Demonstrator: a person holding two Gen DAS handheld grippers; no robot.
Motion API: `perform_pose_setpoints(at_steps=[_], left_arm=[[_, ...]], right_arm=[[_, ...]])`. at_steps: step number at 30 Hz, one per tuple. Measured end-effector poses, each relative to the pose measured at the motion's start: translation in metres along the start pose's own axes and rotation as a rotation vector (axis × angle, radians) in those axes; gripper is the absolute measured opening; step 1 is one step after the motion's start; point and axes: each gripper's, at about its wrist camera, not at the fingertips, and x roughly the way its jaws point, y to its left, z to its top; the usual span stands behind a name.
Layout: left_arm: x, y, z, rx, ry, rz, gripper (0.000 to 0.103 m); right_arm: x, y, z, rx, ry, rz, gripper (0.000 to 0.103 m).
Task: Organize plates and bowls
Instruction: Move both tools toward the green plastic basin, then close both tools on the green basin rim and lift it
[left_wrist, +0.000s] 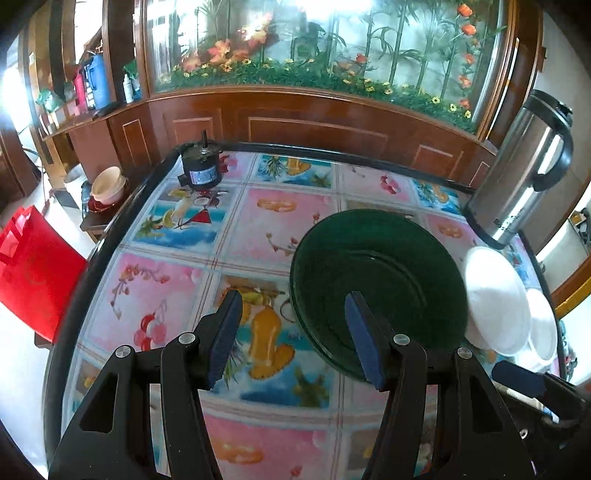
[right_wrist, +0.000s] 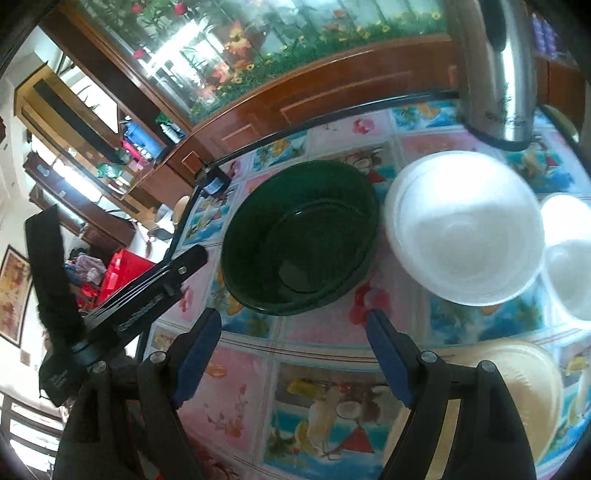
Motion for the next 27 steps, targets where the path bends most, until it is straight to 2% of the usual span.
perform_pose_setpoints(at_steps=[18, 24, 27], left_arm=[[0.054, -0.004, 0.010, 0.012, 0.082, 0.010, 0.058], [0.064, -0.002, 0.011, 0.007, 0.113, 0.022, 0.058], [0.068, 0.001, 0.008, 0.008, 0.122, 0.035, 0.058]], right_arm=[[0.036, -0.029, 0.022, 0.113, 0.003, -0.020, 0.080], [0.038, -0.028, 0.028, 0.091, -0.009, -0.047, 0.066], [0.042, -0.028, 0.032, 0.075, -0.007, -0.067, 0.051]])
